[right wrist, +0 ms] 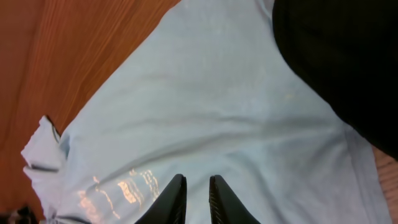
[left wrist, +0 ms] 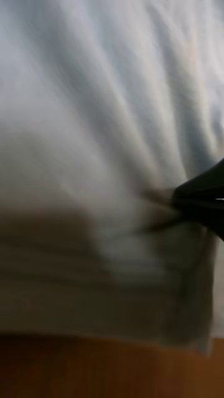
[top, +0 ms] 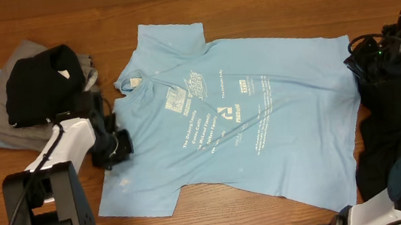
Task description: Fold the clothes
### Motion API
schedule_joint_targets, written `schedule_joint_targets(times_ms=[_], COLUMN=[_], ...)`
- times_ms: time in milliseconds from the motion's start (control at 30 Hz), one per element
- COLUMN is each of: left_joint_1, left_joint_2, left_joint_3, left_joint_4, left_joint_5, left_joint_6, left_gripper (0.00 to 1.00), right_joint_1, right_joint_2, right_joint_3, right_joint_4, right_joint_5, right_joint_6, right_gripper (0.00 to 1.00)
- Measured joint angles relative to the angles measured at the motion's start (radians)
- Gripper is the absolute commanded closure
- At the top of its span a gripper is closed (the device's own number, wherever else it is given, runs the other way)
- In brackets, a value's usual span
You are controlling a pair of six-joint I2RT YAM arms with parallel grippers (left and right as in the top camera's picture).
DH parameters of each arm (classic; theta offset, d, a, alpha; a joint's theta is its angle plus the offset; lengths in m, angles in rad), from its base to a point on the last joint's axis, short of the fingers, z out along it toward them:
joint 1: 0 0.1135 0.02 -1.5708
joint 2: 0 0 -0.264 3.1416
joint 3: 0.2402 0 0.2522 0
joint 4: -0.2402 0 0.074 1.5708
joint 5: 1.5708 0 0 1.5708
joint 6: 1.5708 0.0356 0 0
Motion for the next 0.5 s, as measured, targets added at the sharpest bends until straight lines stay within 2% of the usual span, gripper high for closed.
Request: schedule_joint_targets(times_ms=[100, 200, 300, 367, 500], left_joint_1=[0.072, 0.216, 0.341, 0.372, 0.346], left_joint_2=[0.006, 0.024, 0.031, 0.029, -0.022], left_joint_3=[-0.004, -0.014, -0.014, -0.004, 0.05], left_joint_4=[-0.097, -0.205, -0.245, -0.257, -0.28], left_joint_5=[-0.021, -0.053, -0.053, -0.018, 0.077], left_joint_6=[-0.028, -0.047, -0.033, -0.011, 0.04], left_gripper=[0.96, 0.96, 0.96, 0.96, 0.96], right_joint_1=[0.0, 0.0, 0.0, 0.0, 0.014], right_joint_2=[-0.003, -0.003, -0.003, -0.003, -0.003], right_joint_3=[0.0, 0.0, 0.0, 0.0, 0.0], right_joint_4=[-0.017, -0.027, -0.028, -0.029, -0.028], right_joint_5=[-0.005, -0.008, -0.01, -0.01, -0.01], right_joint_6=[-0.005, -0.011, -0.013, -0.018, -0.026], right_gripper=[0.83, 0.83, 0.79, 0.78, 0.78])
